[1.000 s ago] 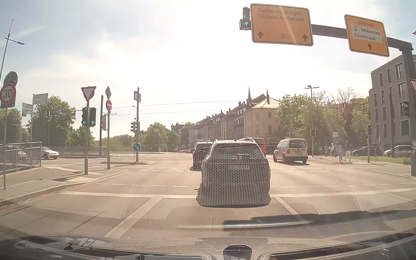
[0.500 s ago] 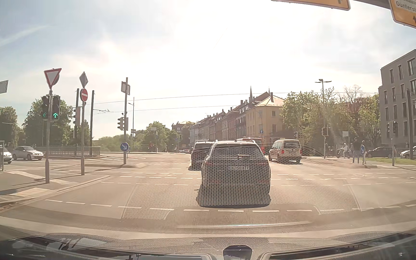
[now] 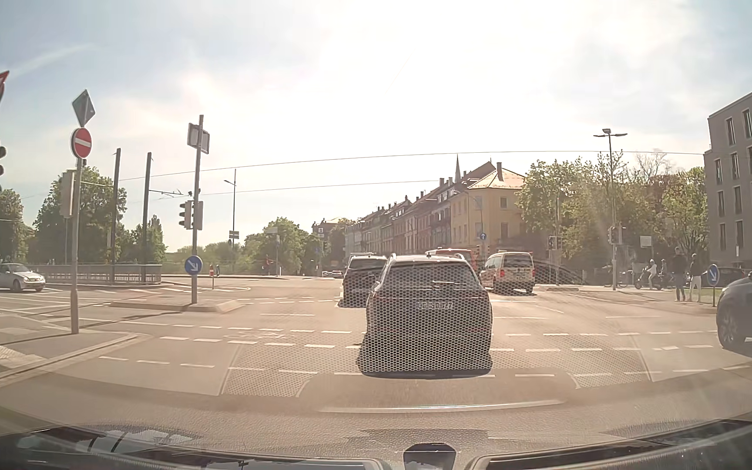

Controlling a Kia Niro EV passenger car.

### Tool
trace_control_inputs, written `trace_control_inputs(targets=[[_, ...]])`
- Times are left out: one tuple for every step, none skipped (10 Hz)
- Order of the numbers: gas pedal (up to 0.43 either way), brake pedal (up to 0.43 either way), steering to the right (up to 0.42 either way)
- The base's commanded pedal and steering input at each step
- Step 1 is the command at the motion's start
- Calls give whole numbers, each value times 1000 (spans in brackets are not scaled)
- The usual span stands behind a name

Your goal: Follow the waypoints while adhering to traffic rules and regulations

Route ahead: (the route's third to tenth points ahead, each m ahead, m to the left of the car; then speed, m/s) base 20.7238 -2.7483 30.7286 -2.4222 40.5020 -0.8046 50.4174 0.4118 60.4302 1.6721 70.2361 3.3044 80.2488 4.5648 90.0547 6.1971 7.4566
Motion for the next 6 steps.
trace_control_inputs(targets=[[110,0,-8],[110,0,-9],[110,0,-9],[110,0,-9],[110,0,-9],[110,0,-9]])
